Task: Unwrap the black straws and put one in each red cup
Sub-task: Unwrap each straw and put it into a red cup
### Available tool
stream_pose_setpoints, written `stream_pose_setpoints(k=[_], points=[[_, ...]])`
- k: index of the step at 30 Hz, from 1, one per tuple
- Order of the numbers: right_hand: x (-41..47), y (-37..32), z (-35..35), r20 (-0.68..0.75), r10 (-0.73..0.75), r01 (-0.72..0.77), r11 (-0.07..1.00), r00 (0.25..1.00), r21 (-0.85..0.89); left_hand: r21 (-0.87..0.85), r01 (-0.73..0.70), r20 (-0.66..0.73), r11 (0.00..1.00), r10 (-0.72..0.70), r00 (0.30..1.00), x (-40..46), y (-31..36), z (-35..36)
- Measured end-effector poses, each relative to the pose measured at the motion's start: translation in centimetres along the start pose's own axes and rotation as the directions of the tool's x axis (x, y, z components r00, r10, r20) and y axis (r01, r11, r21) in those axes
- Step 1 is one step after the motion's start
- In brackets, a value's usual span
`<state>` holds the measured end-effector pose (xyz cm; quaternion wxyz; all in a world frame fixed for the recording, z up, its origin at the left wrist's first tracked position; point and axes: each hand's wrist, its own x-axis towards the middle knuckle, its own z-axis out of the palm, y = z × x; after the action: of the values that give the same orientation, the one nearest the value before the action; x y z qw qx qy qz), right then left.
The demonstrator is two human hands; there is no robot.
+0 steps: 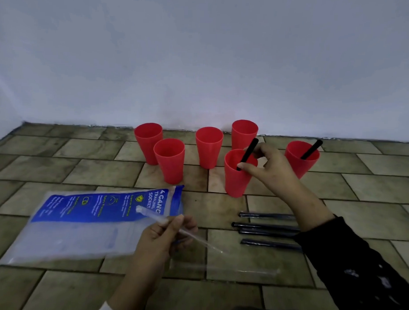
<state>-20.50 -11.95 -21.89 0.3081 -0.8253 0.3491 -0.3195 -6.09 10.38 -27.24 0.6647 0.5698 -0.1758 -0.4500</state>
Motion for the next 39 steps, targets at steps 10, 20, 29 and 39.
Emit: stream_pose_setpoints(k=[10, 20, 29, 39], points=[[-8.1, 1.2, -4.2, -0.184, 0.126, -0.1, 0.984, 0.975, 0.146, -0.184, 0.281, 0.127, 0.942, -0.261, 0.957, -1.8, -0.9, 3.1], [-13.4, 5.8, -3.7, -0.173, 0.227, -0.206, 0.97, 0.958, 0.129, -0.115, 0.519, 0.252, 0.847, -0.48, 0.84, -2.7, -0.3, 2.4], [-8.6, 6.9, -1.4, 0.116, 0.103, -0.062, 0.947, 0.988, -0.315, 0.262, 0.338, 0.344, 0.904, -0.415, 0.842, -2.4, 3.6, -0.8], [-6.3, 6.9, -0.4, 0.362, 0.078, 0.121, 0.86, 0.929, -0.495, 0.106, 0.192, 0.287, 0.976, -0.215, 0.934, -0.9, 3.1, -0.4]])
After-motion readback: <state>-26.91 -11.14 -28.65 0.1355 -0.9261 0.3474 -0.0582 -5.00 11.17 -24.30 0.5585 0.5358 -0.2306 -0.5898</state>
